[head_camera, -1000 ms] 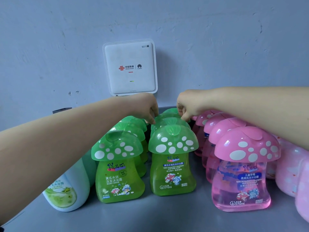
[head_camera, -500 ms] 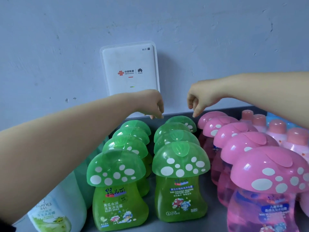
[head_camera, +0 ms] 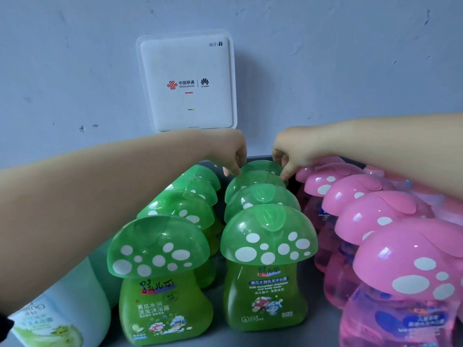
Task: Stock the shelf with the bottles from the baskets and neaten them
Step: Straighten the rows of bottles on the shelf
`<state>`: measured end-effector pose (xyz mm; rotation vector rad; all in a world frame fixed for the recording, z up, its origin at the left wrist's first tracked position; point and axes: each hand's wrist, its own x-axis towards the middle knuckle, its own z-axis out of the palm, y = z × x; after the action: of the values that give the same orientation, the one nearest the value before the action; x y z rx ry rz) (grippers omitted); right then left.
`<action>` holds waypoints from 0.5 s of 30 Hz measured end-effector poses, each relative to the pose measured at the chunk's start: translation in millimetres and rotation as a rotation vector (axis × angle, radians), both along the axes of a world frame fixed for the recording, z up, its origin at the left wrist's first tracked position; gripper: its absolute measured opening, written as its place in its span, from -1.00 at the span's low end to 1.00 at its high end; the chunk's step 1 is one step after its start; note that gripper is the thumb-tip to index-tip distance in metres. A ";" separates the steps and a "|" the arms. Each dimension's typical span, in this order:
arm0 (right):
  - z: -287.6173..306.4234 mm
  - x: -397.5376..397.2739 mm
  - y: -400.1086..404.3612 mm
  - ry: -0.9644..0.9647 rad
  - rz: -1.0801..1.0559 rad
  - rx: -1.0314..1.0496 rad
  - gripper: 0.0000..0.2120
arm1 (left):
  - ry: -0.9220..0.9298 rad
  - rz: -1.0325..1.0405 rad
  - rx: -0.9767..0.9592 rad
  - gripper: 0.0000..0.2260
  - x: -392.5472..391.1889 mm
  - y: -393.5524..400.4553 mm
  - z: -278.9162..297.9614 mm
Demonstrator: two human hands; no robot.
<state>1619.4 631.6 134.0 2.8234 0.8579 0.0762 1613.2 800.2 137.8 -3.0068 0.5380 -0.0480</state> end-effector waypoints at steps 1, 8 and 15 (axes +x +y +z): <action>-0.6 0.6 2.2 -0.009 0.006 -0.002 -0.62 | -0.010 0.005 0.003 -0.81 0.0 2.0 -0.3; -0.7 2.4 12.6 -0.037 0.023 -0.012 -0.65 | -0.034 0.002 -0.056 -0.80 1.7 16.0 -4.9; -0.8 4.3 11.4 -0.031 0.028 -0.016 -0.65 | -0.036 0.014 -0.027 -0.78 -0.1 15.1 -3.9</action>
<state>1623.7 643.0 133.2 2.7885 0.8877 0.1160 1613.1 815.3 134.0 -3.0294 0.5167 -0.1092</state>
